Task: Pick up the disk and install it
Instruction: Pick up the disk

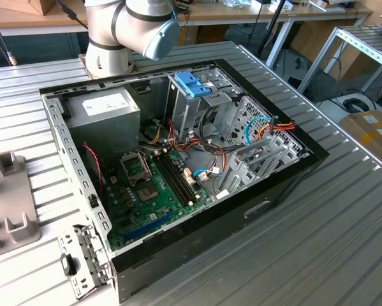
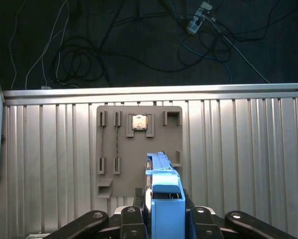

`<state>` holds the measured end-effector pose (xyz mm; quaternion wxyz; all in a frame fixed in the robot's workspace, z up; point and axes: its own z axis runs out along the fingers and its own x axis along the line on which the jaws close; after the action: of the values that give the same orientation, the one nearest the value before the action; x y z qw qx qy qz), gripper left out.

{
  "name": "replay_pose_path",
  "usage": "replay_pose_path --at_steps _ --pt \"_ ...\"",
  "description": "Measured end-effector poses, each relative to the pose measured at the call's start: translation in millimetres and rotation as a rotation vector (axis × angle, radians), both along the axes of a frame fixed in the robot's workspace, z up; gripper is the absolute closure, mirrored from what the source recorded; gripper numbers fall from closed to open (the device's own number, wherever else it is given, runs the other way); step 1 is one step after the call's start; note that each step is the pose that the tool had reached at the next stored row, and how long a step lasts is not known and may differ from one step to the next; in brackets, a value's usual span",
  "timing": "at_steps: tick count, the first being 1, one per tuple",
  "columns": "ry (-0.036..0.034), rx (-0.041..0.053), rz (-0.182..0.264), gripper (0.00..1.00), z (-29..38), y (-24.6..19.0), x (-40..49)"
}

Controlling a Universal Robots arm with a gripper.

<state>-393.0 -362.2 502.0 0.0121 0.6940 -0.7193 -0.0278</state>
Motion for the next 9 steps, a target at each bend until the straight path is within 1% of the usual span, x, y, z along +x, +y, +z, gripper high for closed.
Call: replay_pose_path --at_steps 9 --pt "0.0 0.0 0.0 0.63 0.0 0.0 1.8"
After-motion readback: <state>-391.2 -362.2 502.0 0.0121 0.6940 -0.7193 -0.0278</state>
